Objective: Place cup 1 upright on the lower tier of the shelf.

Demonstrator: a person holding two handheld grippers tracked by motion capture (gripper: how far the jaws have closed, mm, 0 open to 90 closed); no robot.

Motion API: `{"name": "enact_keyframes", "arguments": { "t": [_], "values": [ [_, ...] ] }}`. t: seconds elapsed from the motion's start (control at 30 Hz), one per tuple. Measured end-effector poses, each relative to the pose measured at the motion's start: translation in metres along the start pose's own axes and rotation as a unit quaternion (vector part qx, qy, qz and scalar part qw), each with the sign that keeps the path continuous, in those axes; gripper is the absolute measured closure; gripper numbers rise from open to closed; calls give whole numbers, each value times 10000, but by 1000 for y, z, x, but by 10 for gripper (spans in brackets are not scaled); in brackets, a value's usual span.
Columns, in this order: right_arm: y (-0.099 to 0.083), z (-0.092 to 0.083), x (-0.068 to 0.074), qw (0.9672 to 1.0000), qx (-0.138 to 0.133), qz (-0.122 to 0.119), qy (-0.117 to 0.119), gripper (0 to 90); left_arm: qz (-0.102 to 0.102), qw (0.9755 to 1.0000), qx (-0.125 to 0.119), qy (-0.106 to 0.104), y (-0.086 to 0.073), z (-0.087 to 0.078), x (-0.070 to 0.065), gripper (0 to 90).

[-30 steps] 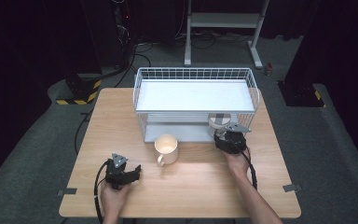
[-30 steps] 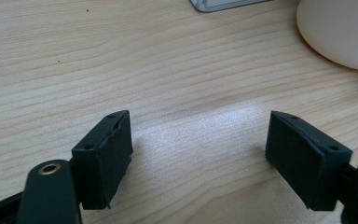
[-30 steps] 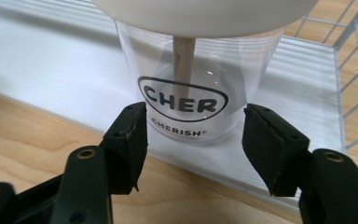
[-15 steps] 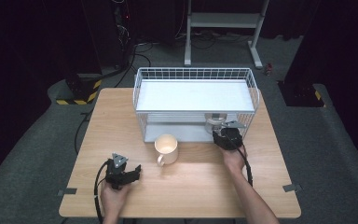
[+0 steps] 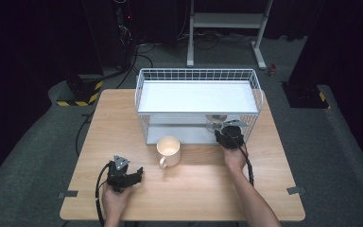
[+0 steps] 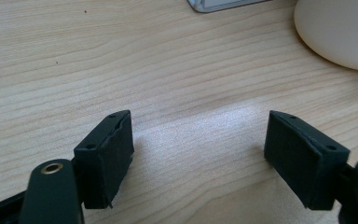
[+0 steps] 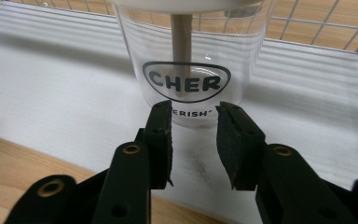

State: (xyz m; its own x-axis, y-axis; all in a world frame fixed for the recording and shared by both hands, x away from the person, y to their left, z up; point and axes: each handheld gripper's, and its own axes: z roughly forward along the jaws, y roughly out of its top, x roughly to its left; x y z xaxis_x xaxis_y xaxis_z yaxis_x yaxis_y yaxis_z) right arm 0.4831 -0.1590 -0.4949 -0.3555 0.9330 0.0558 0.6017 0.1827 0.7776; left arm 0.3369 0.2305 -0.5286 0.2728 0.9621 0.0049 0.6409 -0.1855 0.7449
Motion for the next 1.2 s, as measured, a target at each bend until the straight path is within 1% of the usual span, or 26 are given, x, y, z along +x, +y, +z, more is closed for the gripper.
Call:
{"name": "enact_keyframes", "arguments": {
  "t": [0.1,0.13,0.23,0.27,0.3,0.4,0.43,0.47,0.5,0.53,0.57,0.6,0.67,0.7,0.73,0.77,0.8,0.93,0.97,1.0,1.03,1.13,1.2],
  "values": [
    [0,4,-1,10000,23,16,-13,699,-1,10000,0,0,0,0,0,240],
    [-1,6,-1,9999,62,131,-26,706,-1,10000,0,0,0,0,0,240],
    [-2,9,-1,9999,104,116,-46,715,-2,10000,1,1,0,0,0,240],
    [-3,10,-2,10000,74,22,-46,718,-1,10000,0,1,0,0,0,240],
    [-3,11,0,9999,82,90,-63,722,0,10000,1,1,0,0,0,240],
    [-3,10,-1,9999,58,52,-75,719,9,10000,8,2,0,0,0,240],
    [-3,9,-1,10000,22,-8,-82,711,-2,10000,0,0,0,0,0,240],
    [-3,8,0,10000,35,12,-64,693,1,10000,1,1,0,0,0,240],
    [-3,7,-1,9999,-6,-124,-98,648,0,10000,0,1,0,0,0,240],
    [-3,6,1,9997,25,-143,-187,606,0,10000,0,0,0,0,0,240],
    [-3,3,3,9994,41,-266,-222,561,10,10000,8,4,0,0,0,240],
    [-3,3,3,9994,41,-266,-222,561,10,10000,8,4,0,0,0,240],
    [-2,-2,2,9995,-33,-278,-160,510,12,10000,8,7,0,0,0,239],
    [0,-7,1,9997,-115,-211,-43,474,8,10000,1,4,0,0,0,240],
    [0,-7,1,9997,-115,-211,-43,474,8,10000,1,4,0,0,0,240],
    [0,-10,1,9998,-121,-161,1,464,12,10000,1,4,0,0,0,240],
    [0,-13,0,9998,-137,-160,30,453,4,10000,2,2,0,0,0,240],
    [1,-20,-2,9996,-238,-97,123,430,18,10000,5,9,0,0,0,239],
    [1,-20,-2,9996,-238,-97,134,426,20,10000,5,10,0,0,0,240],
    [0,-23,-3,9993,-276,-164,174,418,19,10000,5,10,0,0,0,239],
    [0,-24,-3,9994,-269,-98,177,416,17,10000,3,10,0,0,0,239],
    [0,-27,-4,9993,-302,-64,229,415,17,10000,4,10,0,0,0,239],
    [-2,-30,-7,9993,-294,-90,234,407,20,10000,4,11,0,0,0,239]
  ]
}}
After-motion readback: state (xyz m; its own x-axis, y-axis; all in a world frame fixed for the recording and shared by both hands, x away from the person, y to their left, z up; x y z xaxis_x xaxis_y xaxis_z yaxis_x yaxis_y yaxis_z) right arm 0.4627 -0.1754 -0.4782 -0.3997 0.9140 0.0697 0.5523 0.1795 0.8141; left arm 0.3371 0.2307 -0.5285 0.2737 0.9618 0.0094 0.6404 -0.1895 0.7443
